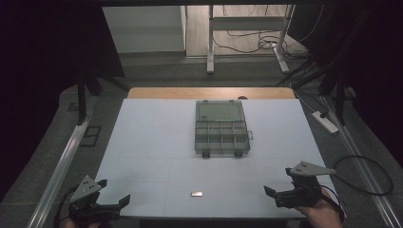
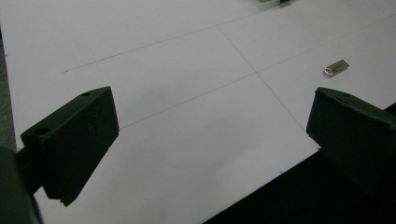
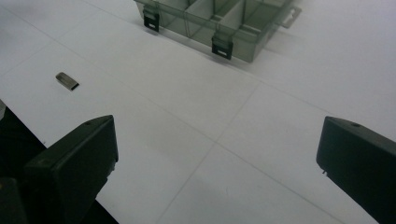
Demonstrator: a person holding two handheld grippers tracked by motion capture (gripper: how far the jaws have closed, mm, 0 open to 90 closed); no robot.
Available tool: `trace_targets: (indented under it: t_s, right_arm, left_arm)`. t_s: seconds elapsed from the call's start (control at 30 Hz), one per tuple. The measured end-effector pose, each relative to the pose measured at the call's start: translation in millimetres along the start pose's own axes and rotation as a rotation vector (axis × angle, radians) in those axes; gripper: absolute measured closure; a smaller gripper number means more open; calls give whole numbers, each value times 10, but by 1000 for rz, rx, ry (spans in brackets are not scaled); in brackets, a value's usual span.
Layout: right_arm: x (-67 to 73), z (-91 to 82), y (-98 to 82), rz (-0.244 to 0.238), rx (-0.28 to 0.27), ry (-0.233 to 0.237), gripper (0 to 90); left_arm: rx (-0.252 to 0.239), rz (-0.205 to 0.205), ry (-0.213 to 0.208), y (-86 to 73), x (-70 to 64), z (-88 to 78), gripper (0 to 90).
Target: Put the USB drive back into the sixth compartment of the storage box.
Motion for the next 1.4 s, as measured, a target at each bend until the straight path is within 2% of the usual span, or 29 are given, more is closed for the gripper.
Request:
trace_targets:
  t_s: [0.13,0.47,0.77,0.93,1.23,1.4]
  right_arm:
    - [28,49,77,-14,-10,33,0]
    - [170,219,218,-42,9,106,0]
    - [311,378,286,-106,51,139,0]
    - [370,443,306,-125,65,157,0]
    - [456,552,344,-139,103,197,0]
    - [513,612,387,-148,101,220,0]
  left_arm:
    - [-1,3,2,0,-2,0,23]
    - [-7,-3,-1,-1,1,-3,24]
    - [-7,1,-1,-3,1,-5,24]
    - [-4,4,-2,-2,-3,-3,25]
    - [-5,4,-2,-3,-4,-4,25]
    - [-6,4,-2,-3,-3,-5,25]
Point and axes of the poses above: each handheld gripper's, and its own axes: z roughly forward along the jaws, y roughly out of its top, x roughly to its left, the point moved 4 cm from there along z, roughly forward along the jaws, and after that the axes turned 1 degree about -y, right-handed, at the moved point
